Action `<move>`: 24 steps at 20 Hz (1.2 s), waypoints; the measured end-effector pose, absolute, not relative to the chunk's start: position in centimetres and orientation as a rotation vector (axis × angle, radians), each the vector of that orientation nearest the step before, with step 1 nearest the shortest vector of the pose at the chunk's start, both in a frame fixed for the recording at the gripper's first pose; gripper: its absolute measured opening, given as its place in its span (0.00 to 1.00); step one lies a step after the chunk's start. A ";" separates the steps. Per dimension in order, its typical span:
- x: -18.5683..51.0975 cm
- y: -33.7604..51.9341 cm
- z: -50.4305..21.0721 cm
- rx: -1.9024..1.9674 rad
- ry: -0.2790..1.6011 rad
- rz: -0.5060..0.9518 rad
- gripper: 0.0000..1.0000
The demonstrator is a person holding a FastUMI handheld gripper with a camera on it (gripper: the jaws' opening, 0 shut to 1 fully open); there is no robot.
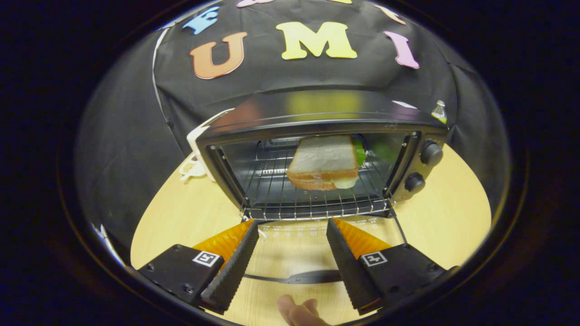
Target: Open the toaster oven, put the food inside, and close the toaster oven door.
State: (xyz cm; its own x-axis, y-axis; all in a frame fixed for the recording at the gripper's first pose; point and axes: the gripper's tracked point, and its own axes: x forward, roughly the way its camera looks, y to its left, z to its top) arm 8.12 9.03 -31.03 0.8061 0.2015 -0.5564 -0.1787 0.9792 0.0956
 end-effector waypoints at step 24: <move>2.1 5.0 -39.8 -0.022 0.602 0.081 0.95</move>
